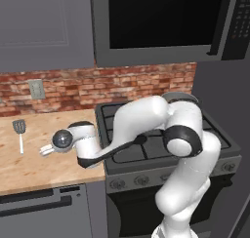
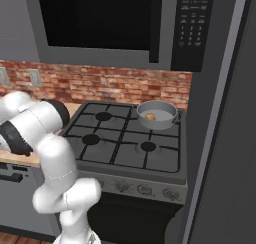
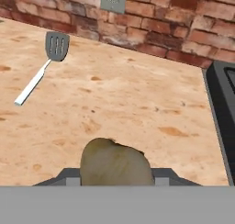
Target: Put the onion and garlic in the pot. Retrieve the spatula and lightly stir the vegetables in the pot.
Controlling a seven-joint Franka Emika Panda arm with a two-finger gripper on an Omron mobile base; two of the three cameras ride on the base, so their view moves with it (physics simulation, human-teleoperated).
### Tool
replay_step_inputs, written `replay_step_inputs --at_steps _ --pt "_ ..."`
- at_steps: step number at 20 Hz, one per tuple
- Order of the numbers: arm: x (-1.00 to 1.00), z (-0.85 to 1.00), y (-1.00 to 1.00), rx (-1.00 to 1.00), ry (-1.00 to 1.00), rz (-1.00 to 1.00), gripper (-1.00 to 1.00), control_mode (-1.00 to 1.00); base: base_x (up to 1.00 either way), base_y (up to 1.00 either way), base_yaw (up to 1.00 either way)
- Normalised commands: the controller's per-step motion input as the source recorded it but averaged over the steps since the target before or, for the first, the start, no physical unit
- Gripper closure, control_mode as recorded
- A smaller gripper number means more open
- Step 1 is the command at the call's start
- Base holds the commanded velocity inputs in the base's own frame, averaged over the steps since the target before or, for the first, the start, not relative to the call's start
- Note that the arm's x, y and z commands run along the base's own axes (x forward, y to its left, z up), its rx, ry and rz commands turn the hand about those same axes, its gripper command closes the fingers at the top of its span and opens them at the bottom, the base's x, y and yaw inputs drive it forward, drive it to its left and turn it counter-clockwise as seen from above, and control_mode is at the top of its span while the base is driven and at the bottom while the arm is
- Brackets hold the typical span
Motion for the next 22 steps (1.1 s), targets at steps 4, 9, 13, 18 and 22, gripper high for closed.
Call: replay_step_inputs --at_steps 4,9,13,18,22 --pt "-0.23 0.72 -0.59 0.09 -0.01 -0.11 1.00 -1.00 0.00 0.00 0.00" --pt "-0.04 0.61 -0.91 0.12 0.07 -0.13 1.00 -1.00 0.00 0.00 0.00" --pt "0.00 0.51 -1.00 0.14 0.17 -0.13 1.00 -1.00 0.00 0.00 0.00" --pt "0.00 0.48 -1.00 0.12 0.23 -0.13 1.00 -1.00 0.00 0.00 0.00" --pt "0.00 0.44 -1.00 0.11 0.25 -0.13 1.00 -1.00 0.00 0.00 0.00"
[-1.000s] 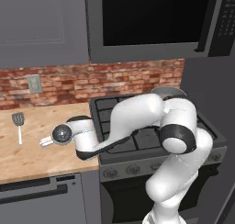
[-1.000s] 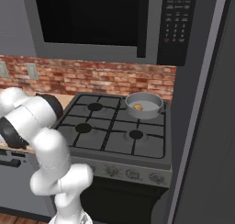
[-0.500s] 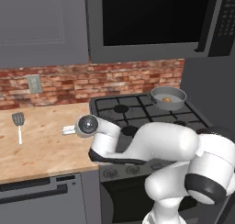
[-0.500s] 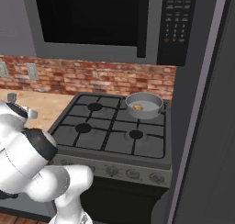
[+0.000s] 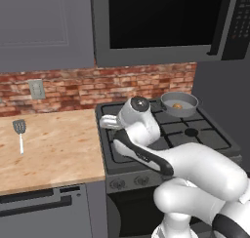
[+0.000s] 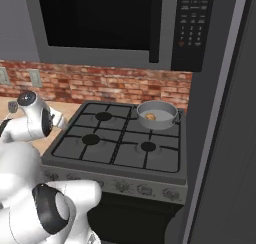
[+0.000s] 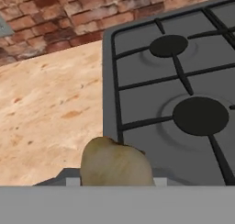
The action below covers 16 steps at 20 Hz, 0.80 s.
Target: Put the onion and garlic in the pot. Retrieve the spatula and lightly stir the vegetables in the pot.
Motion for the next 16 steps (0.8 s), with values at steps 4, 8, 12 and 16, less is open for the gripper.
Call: replay_step_inputs --at_steps 4,8,12,16 --pt "0.00 0.44 -1.00 0.07 0.17 -0.10 1.00 -1.00 0.00 0.00 0.00" --pt "-0.10 0.04 -0.96 0.08 0.01 -0.01 1.00 -1.00 0.00 0.00 0.00" --pt "-0.09 -0.01 -0.69 0.02 -0.01 0.00 1.00 -1.00 0.00 0.00 0.00" --pt "-0.04 -0.16 -0.40 -0.02 0.00 0.00 1.00 -1.00 0.00 0.00 0.00"
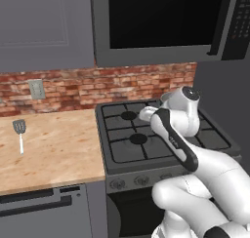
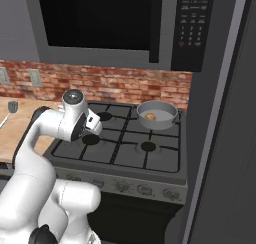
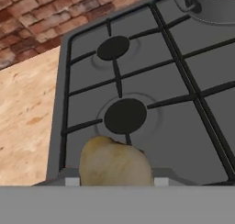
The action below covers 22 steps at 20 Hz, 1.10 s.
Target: Put the onion and garlic in the pot. Retrieve the spatula and lightly stir the vegetables in the pot.
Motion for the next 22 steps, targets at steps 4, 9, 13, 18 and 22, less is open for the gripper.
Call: replay_step_inputs --at_steps 4,9,13,18,22 --pt "-0.01 -0.03 -0.30 -0.11 -0.07 0.00 1.00 -1.00 0.00 0.00 0.00" --pt "0.00 0.00 -0.33 -0.15 -0.11 0.00 1.00 -1.00 0.00 0.00 0.00" --pt "0.11 0.00 -0.44 -0.15 -0.03 0.00 1.00 -1.00 0.00 0.00 0.00" --pt "0.25 0.02 -0.64 -0.09 0.00 0.00 1.00 -1.00 0.00 0.00 0.00" --pt "0.37 0.29 -0.60 -0.04 0.00 0.00 1.00 -1.00 0.00 0.00 0.00"
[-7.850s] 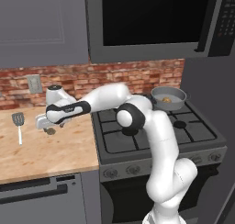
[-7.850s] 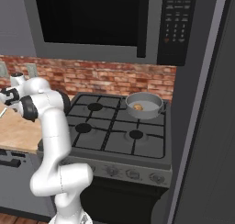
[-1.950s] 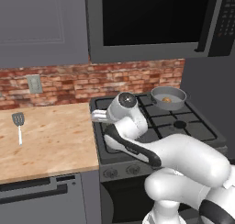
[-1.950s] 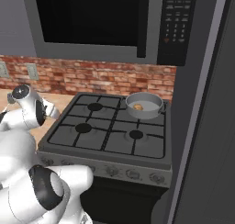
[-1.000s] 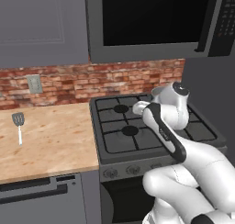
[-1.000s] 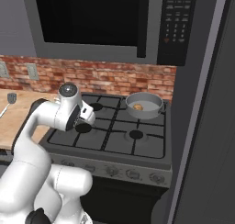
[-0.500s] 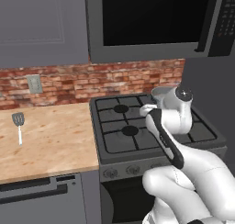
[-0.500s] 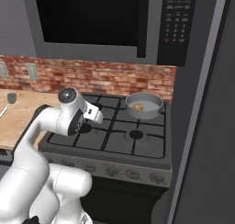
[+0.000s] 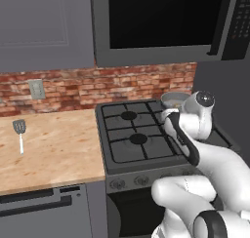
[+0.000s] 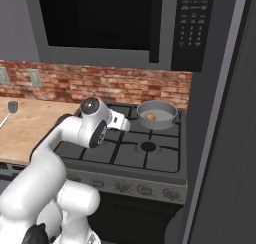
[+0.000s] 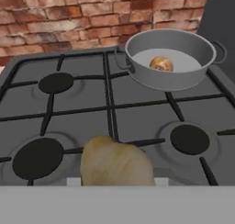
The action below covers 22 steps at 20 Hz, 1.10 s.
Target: Put the onion and garlic in the pot. Retrieve the spatula and lightly stir the vegetables in the pot.
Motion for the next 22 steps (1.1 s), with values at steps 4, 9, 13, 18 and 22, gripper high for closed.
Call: replay_step_inputs --at_steps 4,9,13,18,22 --pt "0.65 0.39 -0.47 -0.02 0.03 0.00 1.00 -1.00 0.00 0.00 0.00" --pt "0.91 0.10 -0.33 0.00 0.09 0.00 1.00 -1.00 0.00 0.00 0.00" --pt "0.56 -0.15 -0.32 0.00 0.06 0.00 1.00 -1.00 0.00 0.00 0.00" --pt "0.03 -0.24 -0.23 0.00 0.00 0.00 1.00 -1.00 0.00 0.00 0.00" --pt "0.01 -0.06 -0.18 0.00 0.00 0.00 1.00 -1.00 0.00 0.00 0.00"
